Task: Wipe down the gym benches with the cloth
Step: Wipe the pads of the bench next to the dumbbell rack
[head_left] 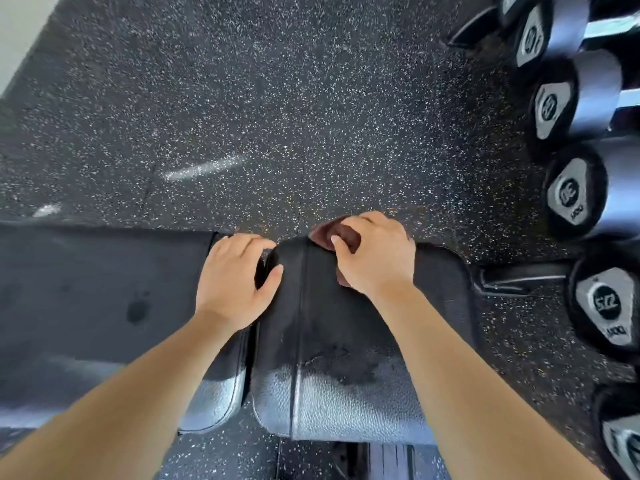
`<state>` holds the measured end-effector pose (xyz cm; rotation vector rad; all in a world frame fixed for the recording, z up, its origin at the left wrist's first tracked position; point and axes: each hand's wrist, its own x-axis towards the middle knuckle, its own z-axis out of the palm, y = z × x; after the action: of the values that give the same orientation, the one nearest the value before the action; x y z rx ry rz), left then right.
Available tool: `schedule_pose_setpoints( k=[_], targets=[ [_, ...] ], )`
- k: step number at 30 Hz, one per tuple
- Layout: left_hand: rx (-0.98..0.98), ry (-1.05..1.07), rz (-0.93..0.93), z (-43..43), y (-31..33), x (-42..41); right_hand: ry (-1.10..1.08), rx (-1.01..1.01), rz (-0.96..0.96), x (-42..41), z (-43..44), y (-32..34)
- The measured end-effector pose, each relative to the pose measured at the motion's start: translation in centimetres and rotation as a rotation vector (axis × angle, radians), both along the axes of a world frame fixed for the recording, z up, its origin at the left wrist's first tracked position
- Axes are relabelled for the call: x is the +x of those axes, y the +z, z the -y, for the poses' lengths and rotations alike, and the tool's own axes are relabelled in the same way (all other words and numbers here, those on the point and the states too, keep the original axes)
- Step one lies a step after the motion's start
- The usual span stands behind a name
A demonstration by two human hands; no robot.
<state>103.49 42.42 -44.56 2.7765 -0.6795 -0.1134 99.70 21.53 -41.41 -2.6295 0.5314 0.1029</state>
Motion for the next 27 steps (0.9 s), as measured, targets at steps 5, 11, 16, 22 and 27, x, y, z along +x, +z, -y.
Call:
schedule_pose_setpoints(
  k=[5, 11, 16, 22, 27],
  targets=[
    [0.006, -0.005, 0.005, -0.1, -0.3, 0.0, -0.039, -0.044, 0.134, -2.7, 0.9, -0.7],
    [0.029, -0.055, -0.072, -0.7, 0.3, -0.2, -0.189, -0.046, 0.135, -3.9, -1.6, -0.2],
    [0.062, 0.052, -0.051, -4.2, 0.3, 0.4, -0.083, -0.011, 0.113, -1.3, -8.8, -0.2],
    [0.043, 0.104, -0.069, -4.2, 0.0, 0.8, -0.077, -0.075, -0.106, 3.7, -9.9, -0.7],
    [0.016, 0.09, -0.059, -4.3, -0.1, 0.9, -0.058, -0.075, 0.026, 0.6, -10.8, 0.0]
  ],
)
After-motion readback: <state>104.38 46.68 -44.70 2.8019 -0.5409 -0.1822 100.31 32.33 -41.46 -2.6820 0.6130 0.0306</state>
